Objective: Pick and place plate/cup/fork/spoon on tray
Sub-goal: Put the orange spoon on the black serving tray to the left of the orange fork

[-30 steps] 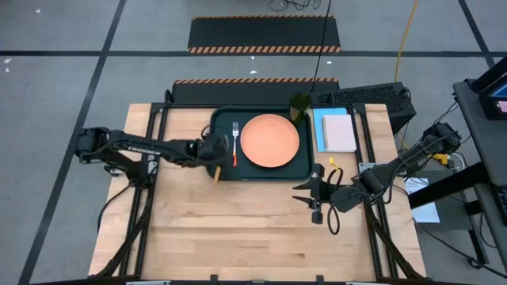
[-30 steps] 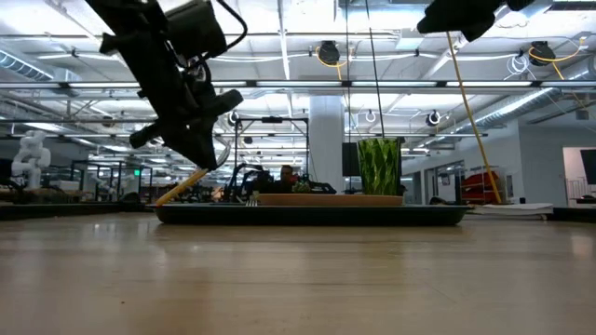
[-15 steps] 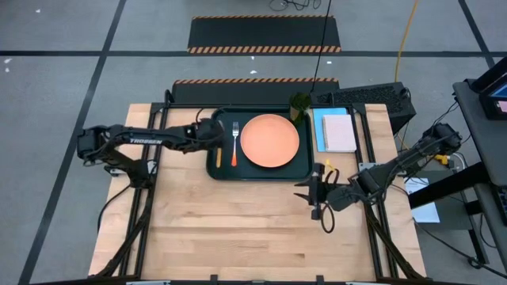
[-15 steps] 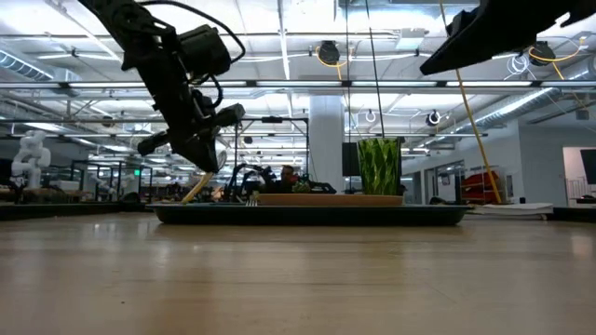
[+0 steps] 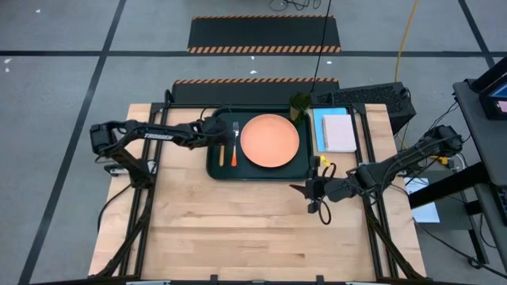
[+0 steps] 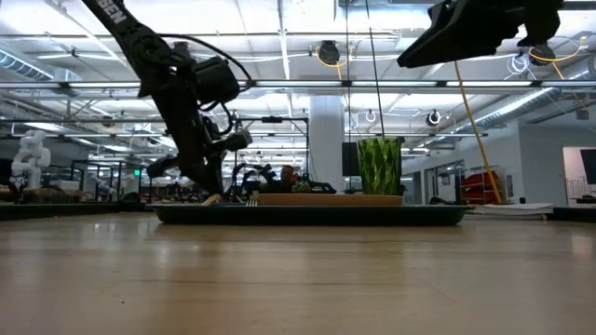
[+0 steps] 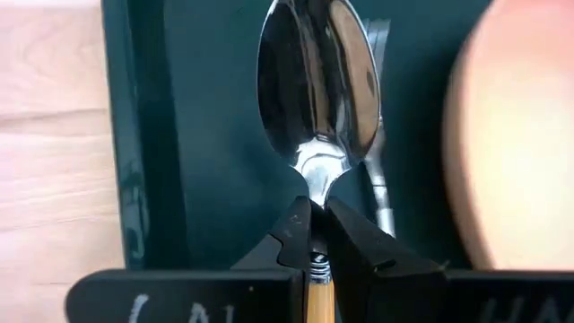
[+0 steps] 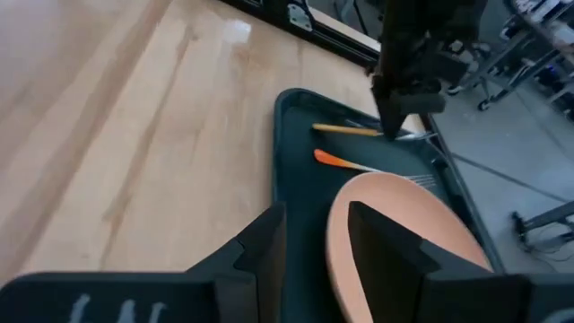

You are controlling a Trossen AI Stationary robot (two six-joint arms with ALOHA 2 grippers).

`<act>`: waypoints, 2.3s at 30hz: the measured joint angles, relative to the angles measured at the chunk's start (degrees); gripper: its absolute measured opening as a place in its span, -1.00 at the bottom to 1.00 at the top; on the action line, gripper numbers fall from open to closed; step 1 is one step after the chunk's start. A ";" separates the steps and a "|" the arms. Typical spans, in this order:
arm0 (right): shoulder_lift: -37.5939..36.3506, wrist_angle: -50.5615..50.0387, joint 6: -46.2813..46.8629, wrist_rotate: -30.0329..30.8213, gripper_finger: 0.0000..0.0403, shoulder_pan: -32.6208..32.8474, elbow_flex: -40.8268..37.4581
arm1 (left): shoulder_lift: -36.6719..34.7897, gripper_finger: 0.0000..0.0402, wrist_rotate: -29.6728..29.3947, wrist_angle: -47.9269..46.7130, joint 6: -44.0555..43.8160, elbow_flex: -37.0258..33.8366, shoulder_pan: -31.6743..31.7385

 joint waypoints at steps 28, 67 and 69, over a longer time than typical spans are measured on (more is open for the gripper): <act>0.00 -0.10 -3.60 -0.15 -0.41 -4.19 0.04 | 4.88 -0.87 -1.17 3.42 3.47 -0.20 2.02; 0.00 -3.28 -0.95 -0.26 -0.41 -4.01 0.07 | 6.52 -0.65 0.23 2.89 1.26 -0.04 -4.12; 0.00 -3.28 -0.97 -0.26 -0.41 -4.01 0.07 | 6.52 -0.65 0.20 2.76 1.03 -0.04 -4.36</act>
